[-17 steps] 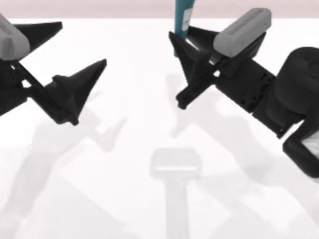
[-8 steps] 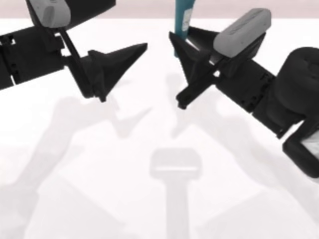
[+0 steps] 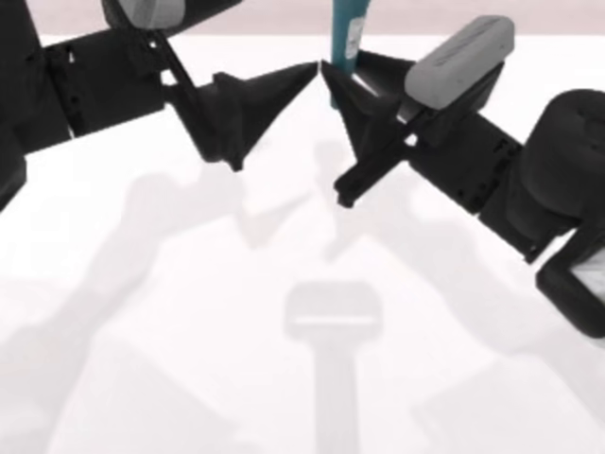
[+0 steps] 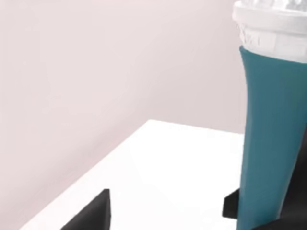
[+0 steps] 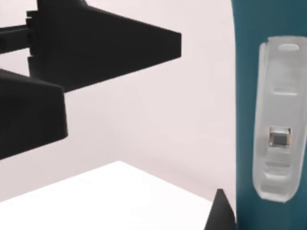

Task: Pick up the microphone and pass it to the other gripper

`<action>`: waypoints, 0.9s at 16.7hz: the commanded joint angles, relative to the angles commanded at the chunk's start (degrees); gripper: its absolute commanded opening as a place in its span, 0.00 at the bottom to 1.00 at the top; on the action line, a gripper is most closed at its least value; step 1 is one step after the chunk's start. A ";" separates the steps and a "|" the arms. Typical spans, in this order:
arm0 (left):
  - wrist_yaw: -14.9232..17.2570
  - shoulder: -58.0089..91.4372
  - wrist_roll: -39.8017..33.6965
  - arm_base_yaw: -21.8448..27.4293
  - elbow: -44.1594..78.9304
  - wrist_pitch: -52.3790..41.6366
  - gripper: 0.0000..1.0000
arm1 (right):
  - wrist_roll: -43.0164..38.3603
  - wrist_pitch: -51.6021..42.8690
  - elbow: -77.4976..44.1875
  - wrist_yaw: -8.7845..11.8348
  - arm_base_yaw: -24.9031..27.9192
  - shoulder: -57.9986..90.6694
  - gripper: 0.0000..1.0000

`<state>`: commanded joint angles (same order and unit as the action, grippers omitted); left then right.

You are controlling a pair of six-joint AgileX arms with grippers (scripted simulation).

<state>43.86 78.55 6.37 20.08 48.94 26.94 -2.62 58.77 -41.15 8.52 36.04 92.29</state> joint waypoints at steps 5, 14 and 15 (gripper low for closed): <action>-6.97 9.89 -0.37 7.12 7.95 2.28 1.00 | 0.00 0.00 0.00 0.00 0.00 0.00 0.00; -8.59 12.19 -0.45 8.78 9.80 2.81 0.77 | 0.00 0.00 0.00 0.00 0.00 0.00 0.00; -8.59 12.19 -0.45 8.78 9.80 2.81 0.70 | 0.00 0.00 0.00 0.00 0.00 0.00 0.00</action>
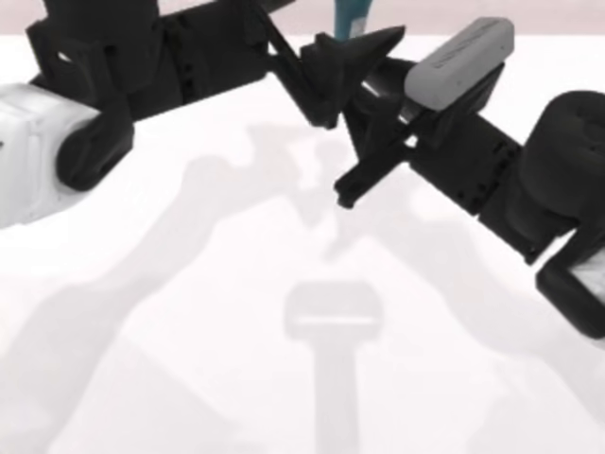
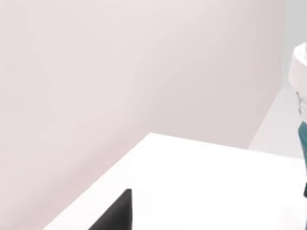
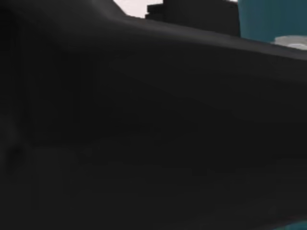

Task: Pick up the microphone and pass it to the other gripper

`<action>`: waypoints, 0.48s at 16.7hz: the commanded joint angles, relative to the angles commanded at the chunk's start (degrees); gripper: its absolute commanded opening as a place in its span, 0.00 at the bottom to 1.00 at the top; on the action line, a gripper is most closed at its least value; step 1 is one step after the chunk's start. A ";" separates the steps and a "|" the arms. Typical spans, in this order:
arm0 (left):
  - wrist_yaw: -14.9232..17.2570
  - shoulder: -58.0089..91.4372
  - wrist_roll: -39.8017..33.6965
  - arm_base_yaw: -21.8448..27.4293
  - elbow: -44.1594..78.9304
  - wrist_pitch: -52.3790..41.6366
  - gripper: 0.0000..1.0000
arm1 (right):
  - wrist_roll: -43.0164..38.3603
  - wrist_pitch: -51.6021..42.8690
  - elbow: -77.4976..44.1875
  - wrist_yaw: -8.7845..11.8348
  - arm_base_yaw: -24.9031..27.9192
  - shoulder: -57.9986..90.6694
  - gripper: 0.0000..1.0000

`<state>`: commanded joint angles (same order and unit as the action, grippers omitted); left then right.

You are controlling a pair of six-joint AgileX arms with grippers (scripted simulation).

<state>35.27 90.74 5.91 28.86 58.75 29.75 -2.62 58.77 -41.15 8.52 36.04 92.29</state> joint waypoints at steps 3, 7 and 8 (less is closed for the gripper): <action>0.00 0.00 0.00 0.00 0.00 0.00 0.47 | 0.00 0.00 0.00 0.00 0.00 0.00 0.00; 0.00 0.00 0.00 0.00 0.00 0.00 0.17 | 0.00 0.00 0.00 0.00 0.00 0.00 0.00; 0.00 0.00 0.00 0.00 0.00 0.00 0.10 | 0.00 0.00 0.00 0.00 0.00 0.00 0.00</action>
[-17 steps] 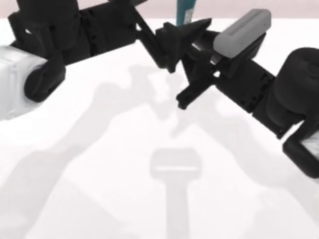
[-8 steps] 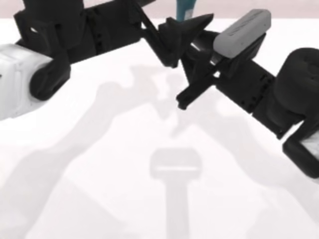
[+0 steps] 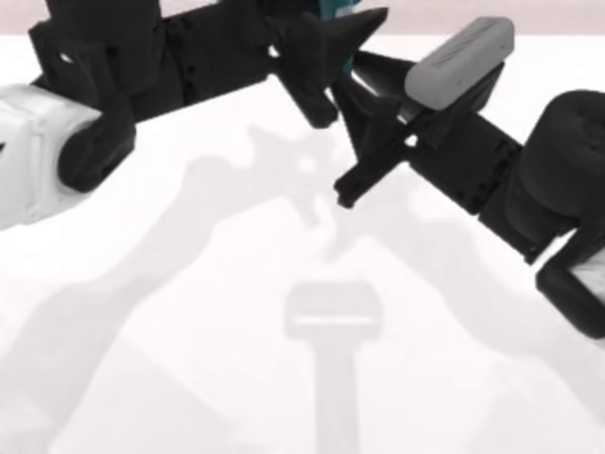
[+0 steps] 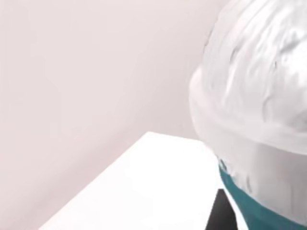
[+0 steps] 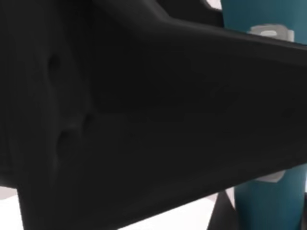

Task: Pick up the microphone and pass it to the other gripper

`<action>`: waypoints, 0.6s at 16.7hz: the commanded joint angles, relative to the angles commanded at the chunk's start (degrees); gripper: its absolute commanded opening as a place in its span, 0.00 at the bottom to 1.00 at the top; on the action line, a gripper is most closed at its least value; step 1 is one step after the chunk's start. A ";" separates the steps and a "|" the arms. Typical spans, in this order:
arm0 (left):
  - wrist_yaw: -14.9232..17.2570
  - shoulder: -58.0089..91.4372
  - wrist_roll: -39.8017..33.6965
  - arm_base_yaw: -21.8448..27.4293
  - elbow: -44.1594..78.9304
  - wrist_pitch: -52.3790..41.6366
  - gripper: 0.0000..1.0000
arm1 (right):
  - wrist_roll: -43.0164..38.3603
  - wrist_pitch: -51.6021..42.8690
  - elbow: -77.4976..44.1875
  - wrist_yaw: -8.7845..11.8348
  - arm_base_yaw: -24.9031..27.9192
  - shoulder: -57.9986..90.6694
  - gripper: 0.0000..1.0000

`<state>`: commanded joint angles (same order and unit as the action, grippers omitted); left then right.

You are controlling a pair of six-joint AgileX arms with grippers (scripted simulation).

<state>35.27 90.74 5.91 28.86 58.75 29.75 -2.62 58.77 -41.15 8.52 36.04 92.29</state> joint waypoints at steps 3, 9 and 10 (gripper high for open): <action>0.00 0.00 0.00 0.00 0.00 0.00 0.00 | 0.00 0.00 0.00 0.00 0.00 0.00 0.00; 0.00 0.00 0.00 0.00 0.00 0.00 0.00 | 0.00 0.00 0.00 0.00 0.00 0.00 0.00; 0.00 0.00 0.00 0.00 0.00 0.00 0.00 | 0.00 0.00 0.00 0.00 0.00 0.00 0.00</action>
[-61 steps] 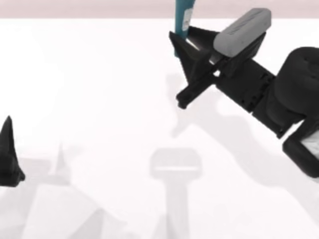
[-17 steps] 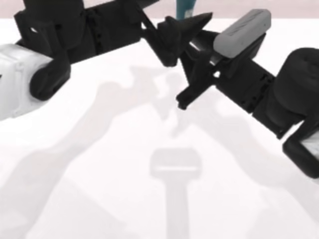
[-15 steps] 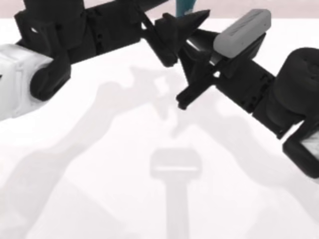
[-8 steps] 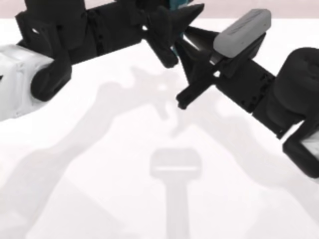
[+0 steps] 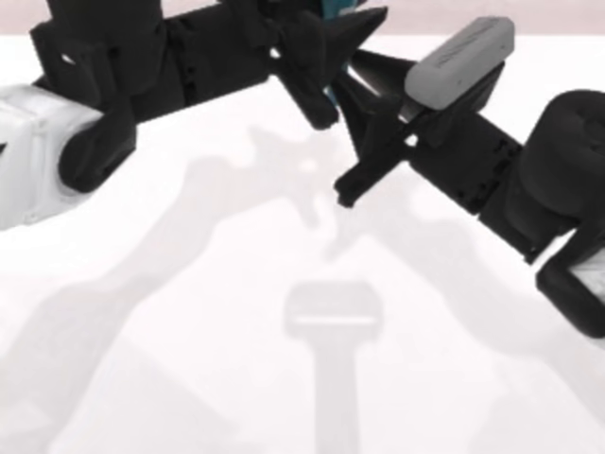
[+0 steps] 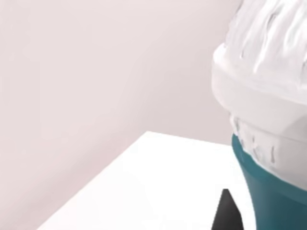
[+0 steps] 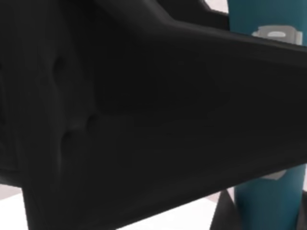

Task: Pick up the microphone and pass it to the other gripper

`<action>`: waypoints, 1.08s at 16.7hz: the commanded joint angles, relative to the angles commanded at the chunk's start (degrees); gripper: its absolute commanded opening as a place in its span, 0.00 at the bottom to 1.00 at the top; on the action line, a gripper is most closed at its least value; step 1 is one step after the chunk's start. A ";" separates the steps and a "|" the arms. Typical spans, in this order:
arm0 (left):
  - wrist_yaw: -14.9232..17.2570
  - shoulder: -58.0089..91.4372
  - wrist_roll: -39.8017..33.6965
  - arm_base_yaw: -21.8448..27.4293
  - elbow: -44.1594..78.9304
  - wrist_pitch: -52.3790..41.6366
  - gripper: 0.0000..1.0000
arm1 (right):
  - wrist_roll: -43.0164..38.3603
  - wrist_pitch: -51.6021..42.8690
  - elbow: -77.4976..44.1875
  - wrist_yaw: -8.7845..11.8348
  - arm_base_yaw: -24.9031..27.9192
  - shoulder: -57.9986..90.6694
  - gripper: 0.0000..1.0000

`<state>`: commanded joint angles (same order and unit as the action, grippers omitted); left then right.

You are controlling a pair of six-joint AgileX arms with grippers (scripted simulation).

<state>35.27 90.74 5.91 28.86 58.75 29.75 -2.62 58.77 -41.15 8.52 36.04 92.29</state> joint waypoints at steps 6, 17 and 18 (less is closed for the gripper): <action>0.00 0.00 0.00 0.00 0.00 0.00 0.00 | 0.00 0.00 0.00 0.00 0.00 0.00 0.45; 0.00 0.00 0.00 0.00 0.00 0.00 0.00 | 0.00 0.00 0.00 0.00 0.00 0.00 1.00; 0.00 0.00 0.00 0.00 0.00 0.00 0.00 | 0.00 0.00 0.00 0.00 0.00 0.00 1.00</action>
<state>35.27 90.74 5.91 28.86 58.75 29.75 -2.62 58.77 -41.15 8.52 36.04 92.29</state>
